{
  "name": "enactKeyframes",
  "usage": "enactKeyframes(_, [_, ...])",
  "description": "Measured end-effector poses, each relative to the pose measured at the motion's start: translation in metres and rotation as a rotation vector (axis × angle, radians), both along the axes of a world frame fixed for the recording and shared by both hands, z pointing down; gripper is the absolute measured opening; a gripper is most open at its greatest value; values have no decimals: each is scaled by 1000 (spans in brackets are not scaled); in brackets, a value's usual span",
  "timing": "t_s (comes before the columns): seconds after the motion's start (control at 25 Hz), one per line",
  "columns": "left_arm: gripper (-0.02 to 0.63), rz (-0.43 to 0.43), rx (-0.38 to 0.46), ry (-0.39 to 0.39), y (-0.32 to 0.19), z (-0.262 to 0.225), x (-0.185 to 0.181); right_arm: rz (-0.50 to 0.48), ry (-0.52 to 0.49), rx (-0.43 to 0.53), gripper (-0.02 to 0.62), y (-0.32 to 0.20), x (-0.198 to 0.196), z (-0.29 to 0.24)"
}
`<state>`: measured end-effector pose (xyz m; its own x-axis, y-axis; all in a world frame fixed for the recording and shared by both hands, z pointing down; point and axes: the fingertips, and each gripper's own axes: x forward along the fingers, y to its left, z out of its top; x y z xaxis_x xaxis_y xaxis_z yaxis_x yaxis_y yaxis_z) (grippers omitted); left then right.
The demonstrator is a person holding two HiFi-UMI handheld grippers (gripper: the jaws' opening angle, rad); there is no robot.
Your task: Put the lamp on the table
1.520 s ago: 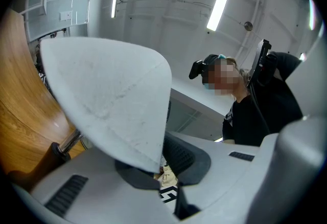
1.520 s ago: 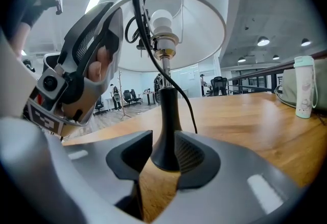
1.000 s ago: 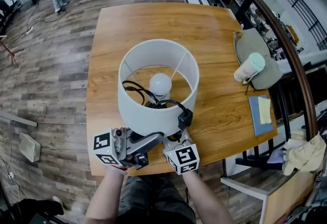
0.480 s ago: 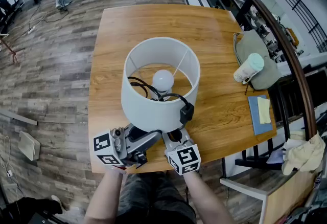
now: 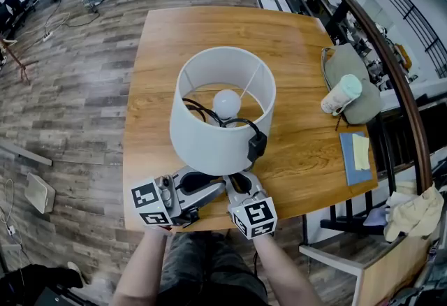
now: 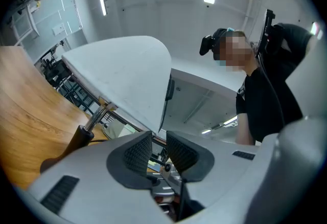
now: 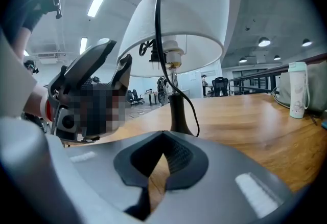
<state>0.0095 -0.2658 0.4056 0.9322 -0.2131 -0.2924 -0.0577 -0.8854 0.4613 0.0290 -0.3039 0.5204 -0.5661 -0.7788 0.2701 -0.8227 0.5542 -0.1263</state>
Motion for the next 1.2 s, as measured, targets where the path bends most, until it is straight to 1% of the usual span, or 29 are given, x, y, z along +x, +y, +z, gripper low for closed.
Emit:
enactKeyframes(0.12, [64,-16,-14,-29,4,10,0,0,-1,4,6,3,3,-2])
enactKeyframes(0.28, [62,-59,-19,-101,5,26,0,1,-3,10,6,6,6,-4])
enactKeyframes(0.36, [39,-74,-24,-122,5,32,-1,2,-3,13,6,8,8,-5])
enactKeyframes(0.4, [9,-83,-29,-130,5,34,-2,2,-3,16,6,9,8,-6])
enactKeyframes(0.44, [-3,-93,-33,-138,5,36,-3,2,-4,18,6,9,9,-8])
enactKeyframes(0.52, [-3,-119,-40,-157,4,40,-5,0,-5,25,6,12,11,-11])
enactKeyframes(0.76, [-3,-244,-44,-225,0,48,-17,-5,-3,46,6,21,14,-21])
enactKeyframes(0.84, [-3,-287,-31,-258,-1,49,-22,-8,2,55,6,25,15,-25])
enactKeyframes(0.96, [-3,-374,-2,-314,-4,47,-29,-14,15,72,6,31,17,-33])
enactKeyframes(1.08, [-3,-464,3,-362,-4,49,-37,-11,14,91,6,38,22,-43])
enactKeyframes(1.2, [-3,-516,10,-377,0,45,-43,-5,13,110,6,46,26,-54])
